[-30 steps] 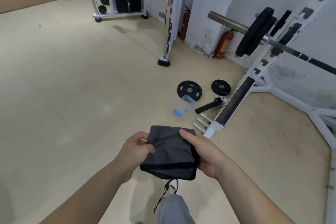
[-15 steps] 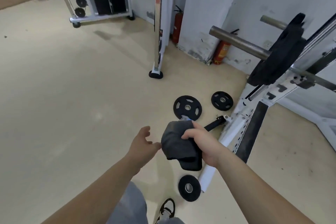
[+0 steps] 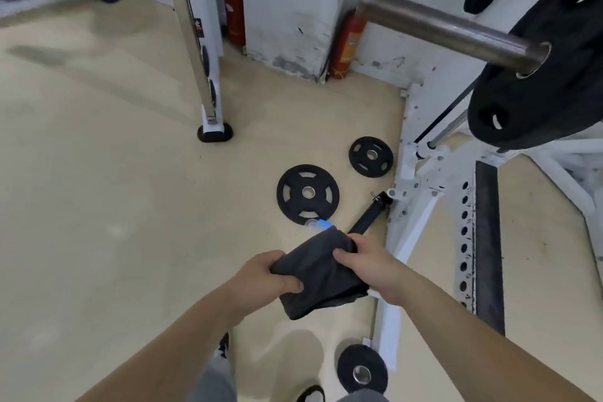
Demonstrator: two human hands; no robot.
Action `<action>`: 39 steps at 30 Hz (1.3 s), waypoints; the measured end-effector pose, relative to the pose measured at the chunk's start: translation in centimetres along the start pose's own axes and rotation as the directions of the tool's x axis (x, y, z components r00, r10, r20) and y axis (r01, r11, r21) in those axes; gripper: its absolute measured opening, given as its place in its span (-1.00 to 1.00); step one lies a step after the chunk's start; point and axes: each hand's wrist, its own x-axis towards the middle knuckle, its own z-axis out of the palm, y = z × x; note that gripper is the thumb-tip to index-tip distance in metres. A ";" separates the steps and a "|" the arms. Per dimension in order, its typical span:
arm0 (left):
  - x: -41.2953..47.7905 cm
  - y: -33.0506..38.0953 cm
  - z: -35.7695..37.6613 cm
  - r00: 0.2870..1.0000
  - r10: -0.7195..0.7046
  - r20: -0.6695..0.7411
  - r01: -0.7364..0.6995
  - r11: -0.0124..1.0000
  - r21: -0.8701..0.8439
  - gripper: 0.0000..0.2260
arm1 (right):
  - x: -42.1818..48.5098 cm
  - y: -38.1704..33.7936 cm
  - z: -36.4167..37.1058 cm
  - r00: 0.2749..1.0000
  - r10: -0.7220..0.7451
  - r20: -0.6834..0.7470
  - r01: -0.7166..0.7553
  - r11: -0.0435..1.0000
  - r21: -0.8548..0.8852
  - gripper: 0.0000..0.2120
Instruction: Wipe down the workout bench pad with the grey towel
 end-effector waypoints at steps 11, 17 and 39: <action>32.4 -17.3 7.4 0.976 -0.216 0.004 0.209 0.938 -0.278 -0.79 | 31.4 20.9 2.1 0.947 0.084 -0.310 -0.082 0.996 0.017 -0.81; 43.5 -22.3 9.4 0.970 -0.219 -0.109 0.176 0.933 -0.313 -0.83 | 42.4 24.2 0.8 0.977 0.067 -0.202 -0.098 0.984 -0.149 -0.62; 37.3 -15.2 3.1 0.820 0.571 -0.032 -0.339 0.532 0.776 -0.81 | 32.7 18.1 4.6 0.822 -0.427 -0.377 0.456 0.890 -0.012 -0.85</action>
